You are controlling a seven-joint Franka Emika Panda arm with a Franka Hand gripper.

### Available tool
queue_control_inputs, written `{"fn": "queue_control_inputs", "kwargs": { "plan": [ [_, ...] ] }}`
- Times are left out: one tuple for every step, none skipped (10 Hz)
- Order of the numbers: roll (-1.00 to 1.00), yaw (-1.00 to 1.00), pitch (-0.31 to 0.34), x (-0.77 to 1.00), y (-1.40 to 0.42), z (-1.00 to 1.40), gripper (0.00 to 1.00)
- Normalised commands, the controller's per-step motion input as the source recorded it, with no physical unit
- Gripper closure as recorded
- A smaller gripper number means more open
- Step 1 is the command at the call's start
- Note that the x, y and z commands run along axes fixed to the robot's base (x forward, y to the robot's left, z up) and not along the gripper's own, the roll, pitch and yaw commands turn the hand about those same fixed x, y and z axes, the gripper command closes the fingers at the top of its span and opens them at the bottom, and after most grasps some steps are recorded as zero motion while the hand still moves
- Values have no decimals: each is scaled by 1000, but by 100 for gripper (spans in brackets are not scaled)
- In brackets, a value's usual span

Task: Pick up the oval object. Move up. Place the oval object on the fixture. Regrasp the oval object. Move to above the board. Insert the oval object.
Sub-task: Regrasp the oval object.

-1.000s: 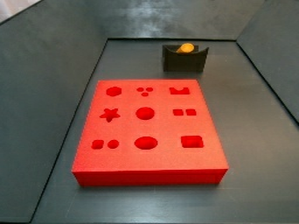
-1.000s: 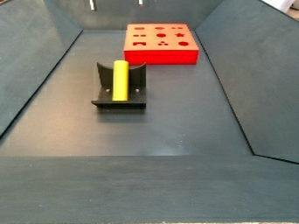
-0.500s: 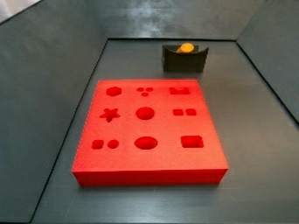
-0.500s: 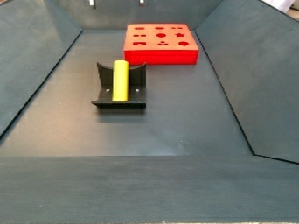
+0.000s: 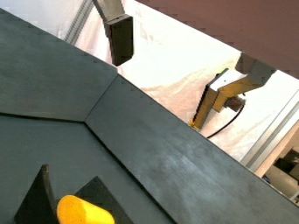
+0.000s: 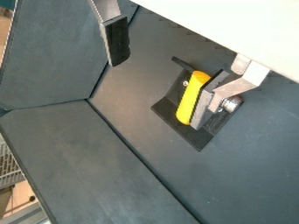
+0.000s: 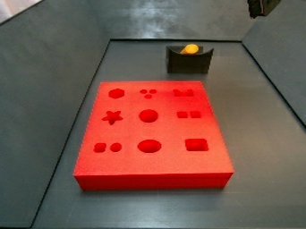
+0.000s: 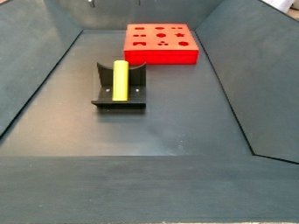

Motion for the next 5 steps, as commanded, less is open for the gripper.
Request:
{"fn": "queue_control_inputs", "kwargs": {
  "plan": [
    [235,124,115,30,76,-1000,0],
    [217,129,98,31,75,-1000,0],
    [186,146,61,43,68,-1000,0],
    [144,150,36,53,61,-1000,0],
    [108,142,-2,66,59,-1000,0]
  ]
}}
